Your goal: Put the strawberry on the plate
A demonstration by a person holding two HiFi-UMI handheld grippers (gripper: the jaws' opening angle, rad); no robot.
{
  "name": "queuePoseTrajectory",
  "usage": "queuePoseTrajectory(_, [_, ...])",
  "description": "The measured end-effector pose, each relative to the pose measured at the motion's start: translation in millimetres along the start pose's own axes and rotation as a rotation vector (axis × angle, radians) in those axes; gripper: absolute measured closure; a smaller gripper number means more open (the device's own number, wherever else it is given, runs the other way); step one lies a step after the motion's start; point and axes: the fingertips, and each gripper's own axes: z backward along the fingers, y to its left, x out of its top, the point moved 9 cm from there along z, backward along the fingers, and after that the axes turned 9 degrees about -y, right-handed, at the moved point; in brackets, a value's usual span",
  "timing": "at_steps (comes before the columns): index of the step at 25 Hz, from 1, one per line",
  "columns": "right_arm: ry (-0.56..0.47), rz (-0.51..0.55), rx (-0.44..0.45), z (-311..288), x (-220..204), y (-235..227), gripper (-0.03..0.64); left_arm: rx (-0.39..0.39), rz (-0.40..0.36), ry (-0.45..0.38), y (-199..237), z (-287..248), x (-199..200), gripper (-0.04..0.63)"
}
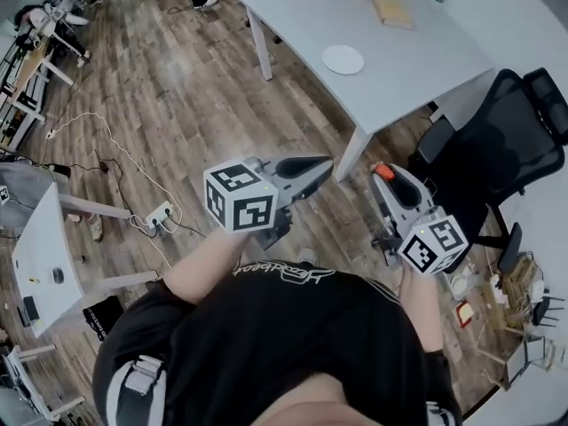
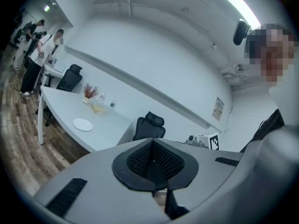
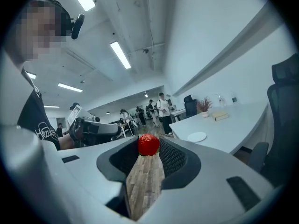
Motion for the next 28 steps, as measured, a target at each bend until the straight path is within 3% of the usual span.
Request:
queuePoseTrajectory(4, [-0.034,0.057,0.035,-14.7,29.9,-4.2,0.485,0.005,-0.061,-0.021,-1.3,-10.0,22.3,0.588])
queuePoseTrajectory(9, [-0.050,0.082,0.074,-23.3,41.9,-6.2,0.485,0.023,-0.072,-0.031,4.2,-11.2,27.4,0.588])
queuePoseTrajectory(19, [-0.024,0.052,0.058,-50.1,34.1,-26.6,0.485,0.031,-0.042,-0.031,40.9,-27.6,32.7,0.588])
queuePoseTrajectory(28, [0.008,0.012,0.010,-96.2,25.3,-78.6,0.485,0.024,-0.010,0.004,104.3,-70.3,44.7,0.588])
